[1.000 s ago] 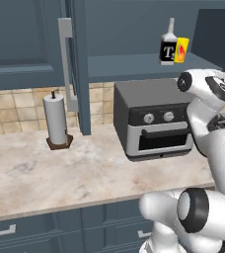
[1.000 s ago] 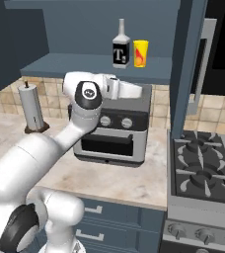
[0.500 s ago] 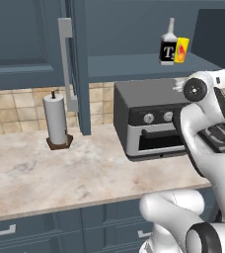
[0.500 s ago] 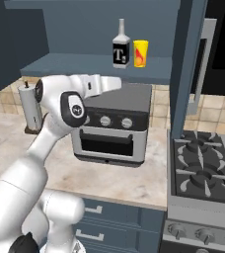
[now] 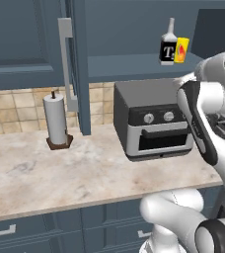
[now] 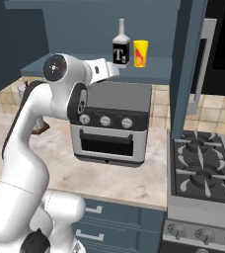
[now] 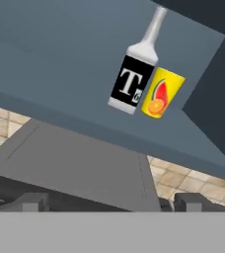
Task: Open the cabinet directly in front. Then move the liquor and the cup to the dining counter with the jar on it.
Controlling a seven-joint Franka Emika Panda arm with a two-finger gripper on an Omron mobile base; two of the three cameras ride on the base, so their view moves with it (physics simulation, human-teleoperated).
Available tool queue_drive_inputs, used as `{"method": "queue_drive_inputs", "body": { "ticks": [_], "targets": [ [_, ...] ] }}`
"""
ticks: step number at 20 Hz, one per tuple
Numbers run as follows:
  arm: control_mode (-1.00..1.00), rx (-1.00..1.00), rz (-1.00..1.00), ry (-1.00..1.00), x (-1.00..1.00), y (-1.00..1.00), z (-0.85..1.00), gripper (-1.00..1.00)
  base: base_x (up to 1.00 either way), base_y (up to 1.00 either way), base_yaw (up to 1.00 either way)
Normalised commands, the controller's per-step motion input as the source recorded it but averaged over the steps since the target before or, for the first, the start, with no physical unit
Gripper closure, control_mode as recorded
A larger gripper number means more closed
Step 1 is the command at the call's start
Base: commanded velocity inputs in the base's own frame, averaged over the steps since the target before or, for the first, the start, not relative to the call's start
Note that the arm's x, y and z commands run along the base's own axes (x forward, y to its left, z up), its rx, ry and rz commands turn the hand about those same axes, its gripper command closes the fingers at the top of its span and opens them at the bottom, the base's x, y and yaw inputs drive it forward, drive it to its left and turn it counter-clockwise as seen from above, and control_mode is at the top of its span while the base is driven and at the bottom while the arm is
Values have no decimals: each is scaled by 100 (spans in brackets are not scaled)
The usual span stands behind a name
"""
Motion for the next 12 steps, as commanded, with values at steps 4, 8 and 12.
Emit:
{"method": "queue_drive_inputs", "body": {
  "ticks": [4, 8, 12],
  "targets": [
    [-100, 0, -1, -1, 0, 0, 0, -100, 0, 0, 0],
    [-100, 6, -15, -10, 0, 0, 5, -100, 0, 0, 0],
    [-100, 17, -20, -8, 0, 0, 4, -100, 0, 0, 0]
  ]
}}
